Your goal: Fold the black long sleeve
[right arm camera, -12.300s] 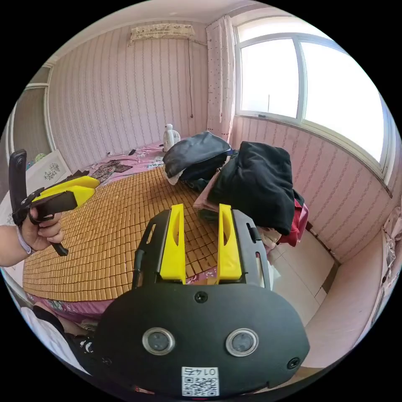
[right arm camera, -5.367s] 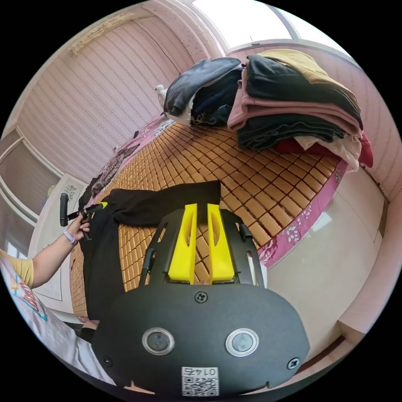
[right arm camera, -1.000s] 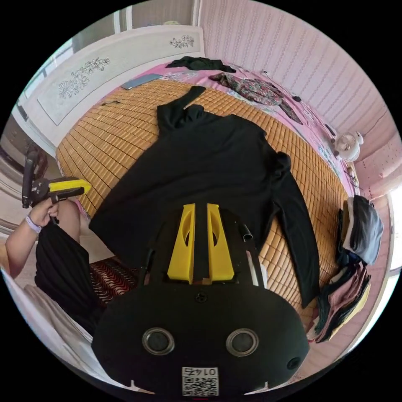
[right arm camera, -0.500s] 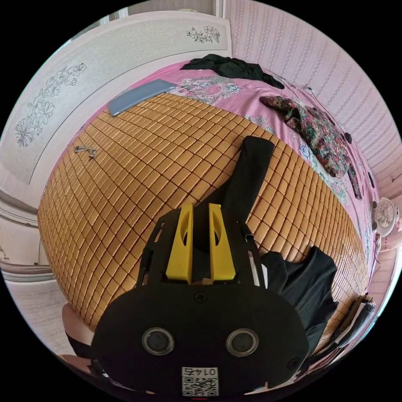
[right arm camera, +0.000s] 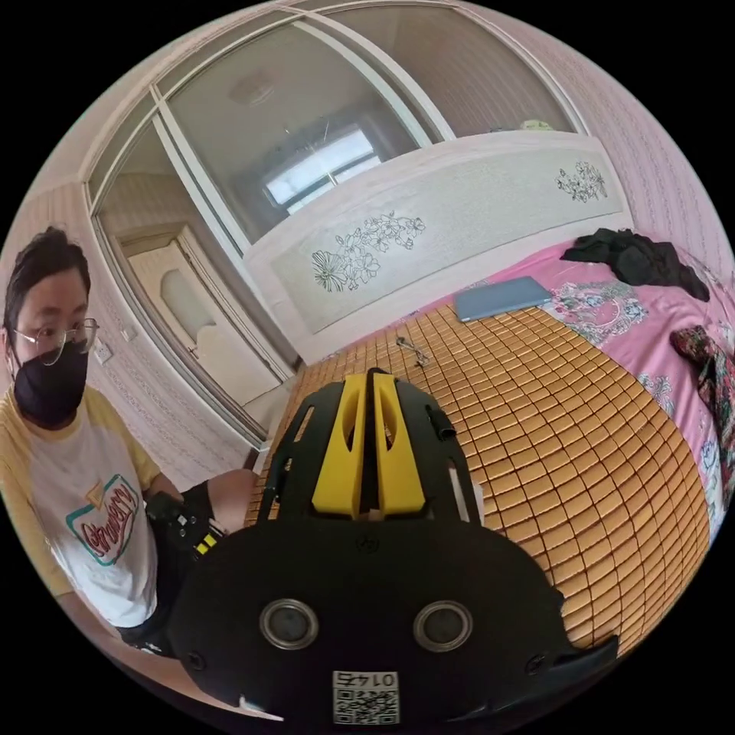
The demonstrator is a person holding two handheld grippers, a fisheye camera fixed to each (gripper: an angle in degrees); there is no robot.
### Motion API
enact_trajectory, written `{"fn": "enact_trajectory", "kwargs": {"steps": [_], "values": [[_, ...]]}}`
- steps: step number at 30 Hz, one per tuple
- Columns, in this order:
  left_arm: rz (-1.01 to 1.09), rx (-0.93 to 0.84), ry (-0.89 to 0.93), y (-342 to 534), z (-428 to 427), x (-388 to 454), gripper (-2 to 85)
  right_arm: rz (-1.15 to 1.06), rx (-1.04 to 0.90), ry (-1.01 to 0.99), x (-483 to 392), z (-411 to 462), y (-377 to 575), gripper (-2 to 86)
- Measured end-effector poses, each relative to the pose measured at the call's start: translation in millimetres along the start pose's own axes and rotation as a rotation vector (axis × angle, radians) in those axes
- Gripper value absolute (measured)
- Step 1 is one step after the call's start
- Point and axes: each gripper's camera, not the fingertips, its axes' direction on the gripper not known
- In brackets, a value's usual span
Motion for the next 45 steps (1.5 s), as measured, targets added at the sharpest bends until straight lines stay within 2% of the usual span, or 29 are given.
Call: {"fn": "enact_trajectory", "kwargs": {"steps": [2, 5, 9, 11, 14, 15, 17, 19, 22, 23, 28, 30, 33, 35, 36, 40, 45], "values": [[-0.068, 0.068, -0.048, 1.1, -35.4, -27.1, -1.0, 0.068, -0.066, 0.027, 4.7, 3.9, 4.2, 7.0], [-0.153, 0.105, -0.126, 16.8, -77.7, -63.8, -0.9, 0.112, -0.120, 0.074, -0.5, 8.1, 26.3, 7.5], [-0.259, 0.065, -0.205, 40.9, -112.8, -103.0, -0.7, 0.139, -0.295, 0.321, -12.5, 22.5, 64.0, 6.6], [-0.348, -0.036, -0.232, 47.7, -107.4, -130.8, -0.1, 0.141, -0.384, 0.471, -14.6, 34.9, 78.2, 6.4], [-0.352, -0.177, -0.181, 41.8, -77.7, -146.8, 2.9, 0.167, -0.496, 0.664, -11.9, 61.7, 93.2, 6.1], [-0.345, -0.213, -0.203, 40.1, -70.2, -147.6, 3.4, 0.187, -0.516, 0.721, -7.9, 71.4, 97.4, 6.1], [-0.274, -0.422, -0.341, 34.0, -38.2, -150.2, 2.8, 0.249, -0.535, 0.779, 2.2, 83.4, 103.0, 5.8], [-0.216, -0.435, -0.375, 30.2, -32.9, -151.1, 1.1, 0.316, -0.519, 0.824, 11.9, 91.8, 108.5, 4.3], [-0.164, -0.460, -0.335, 20.7, -31.1, -161.4, -0.6, 0.346, -0.503, 0.825, 14.0, 94.1, 106.7, 0.1], [-0.158, -0.442, -0.372, 16.3, -35.2, -171.1, -0.8, 0.346, -0.497, 0.822, 13.9, 94.0, 106.2, -0.2], [-0.182, -0.345, -0.486, -13.5, -59.0, -238.9, -1.0, 0.494, -0.269, 0.810, 21.5, 61.2, 107.3, -0.9], [-0.209, -0.313, -0.470, -25.9, -60.9, -265.9, -1.0, 0.549, -0.221, 0.772, 26.9, 55.1, 113.6, -0.9], [-0.328, -0.267, -0.325, -30.8, -50.3, -307.9, -1.0, 0.617, -0.211, 0.694, 32.3, 55.3, 126.4, -0.8], [-0.472, -0.301, -0.163, -16.0, -37.6, -334.9, -0.9, 0.602, -0.191, 0.697, 25.8, 51.4, 133.5, -0.7], [-0.484, -0.301, -0.149, -11.5, -37.5, -336.9, -0.9, 0.578, -0.189, 0.721, 19.9, 48.8, 136.8, -0.6], [-0.488, -0.274, -0.231, 10.2, -54.7, -330.1, -0.3, 0.451, -0.255, 0.748, -4.3, 51.0, 140.0, 0.9], [-0.496, -0.197, -0.315, 17.8, -76.5, -314.4, 3.0, 0.309, -0.222, 0.683, -63.6, 42.0, 155.5, 3.8]]}}
